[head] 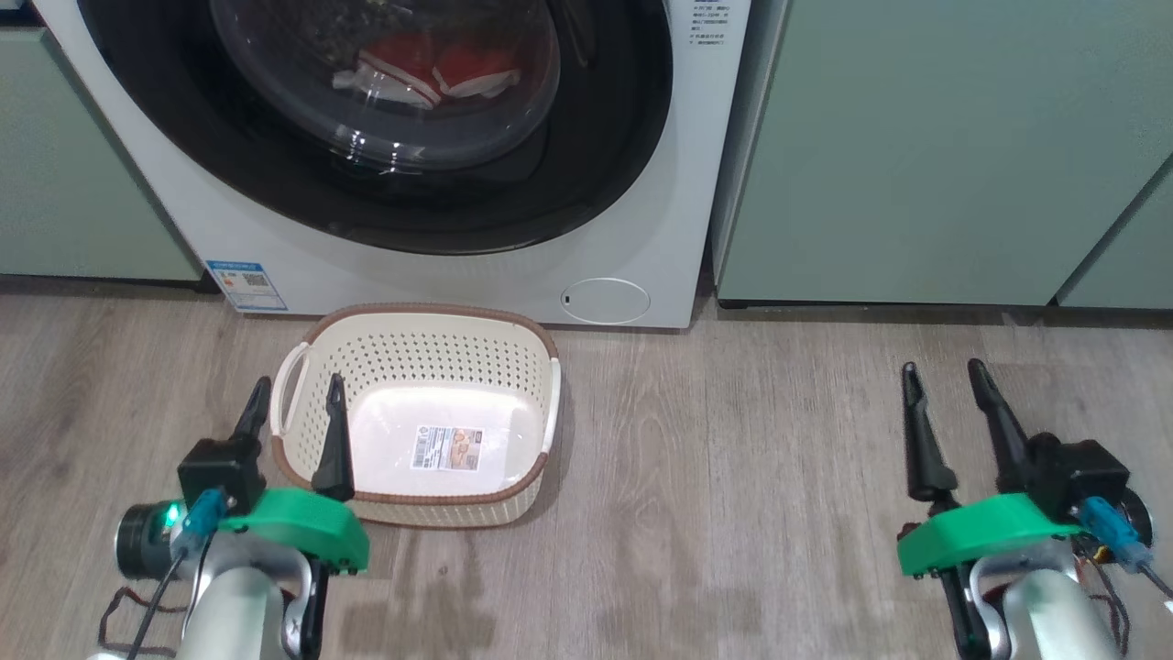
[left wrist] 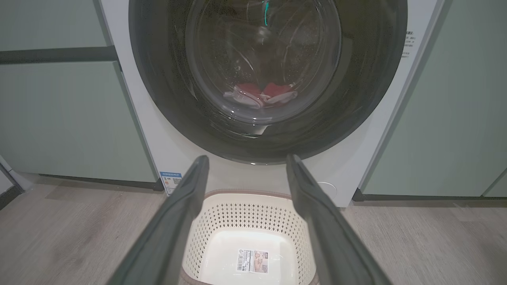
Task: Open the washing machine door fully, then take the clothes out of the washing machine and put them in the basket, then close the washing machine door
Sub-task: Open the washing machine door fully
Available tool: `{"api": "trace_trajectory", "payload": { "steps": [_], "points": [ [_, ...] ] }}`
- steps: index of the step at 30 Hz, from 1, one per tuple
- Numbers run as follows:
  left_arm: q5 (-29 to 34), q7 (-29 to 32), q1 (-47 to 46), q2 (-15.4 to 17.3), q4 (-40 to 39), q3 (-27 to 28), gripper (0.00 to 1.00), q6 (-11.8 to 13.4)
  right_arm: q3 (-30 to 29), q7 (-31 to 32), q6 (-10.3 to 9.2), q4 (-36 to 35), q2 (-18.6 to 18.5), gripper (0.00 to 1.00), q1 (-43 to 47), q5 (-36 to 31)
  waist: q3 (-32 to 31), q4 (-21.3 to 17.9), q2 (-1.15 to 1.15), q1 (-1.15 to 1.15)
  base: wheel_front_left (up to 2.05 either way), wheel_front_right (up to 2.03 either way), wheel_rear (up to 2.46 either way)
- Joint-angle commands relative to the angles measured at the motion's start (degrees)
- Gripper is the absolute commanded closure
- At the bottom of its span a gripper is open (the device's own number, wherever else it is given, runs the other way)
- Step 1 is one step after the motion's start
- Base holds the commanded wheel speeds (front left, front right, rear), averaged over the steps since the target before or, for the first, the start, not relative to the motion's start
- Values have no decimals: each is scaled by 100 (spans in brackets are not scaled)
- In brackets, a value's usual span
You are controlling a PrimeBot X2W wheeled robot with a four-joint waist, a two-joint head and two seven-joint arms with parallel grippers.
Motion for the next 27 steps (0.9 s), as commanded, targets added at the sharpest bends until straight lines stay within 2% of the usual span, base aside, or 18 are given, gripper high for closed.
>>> {"api": "trace_trajectory", "payload": {
  "steps": [1,2,3,9,20,25,26,27],
  "points": [
    [-25,-61,-296,46,-187,207,0,-36,136,-62,-4,-147,-70,36,-213,138,10,6,0,0,0,0,0],
    [-29,-61,-293,44,-195,209,0,-40,127,-62,-4,-122,-70,55,-227,230,17,11,0,0,0,0,0],
    [-35,-61,-287,43,-203,208,0,-47,135,-62,-4,-92,-70,98,-249,290,23,19,0,0,0,0,0],
    [-146,-61,-264,37,-239,146,0,-107,69,-62,-4,400,-70,100,-554,1634,124,141,0,0,0,0,0],
    [-470,-61,-463,35,-352,-165,0,-150,343,-62,-4,1390,-96,100,-2124,5034,703,603,0,0,0,0,0],
    [-669,-61,-597,35,-383,-276,0,-217,410,629,-4,1455,-487,100,-2739,6868,981,858,0,0,0,0,0],
    [-669,-61,-597,35,-383,-276,0,-217,410,629,-4,1455,-487,100,-2739,6868,981,858,0,0,0,0,0],
    [-700,-61,-623,35,-388,-307,0,-231,384,848,-4,1453,-590,100,-2848,7153,1037,910,0,0,0,0,0]
  ]
}}
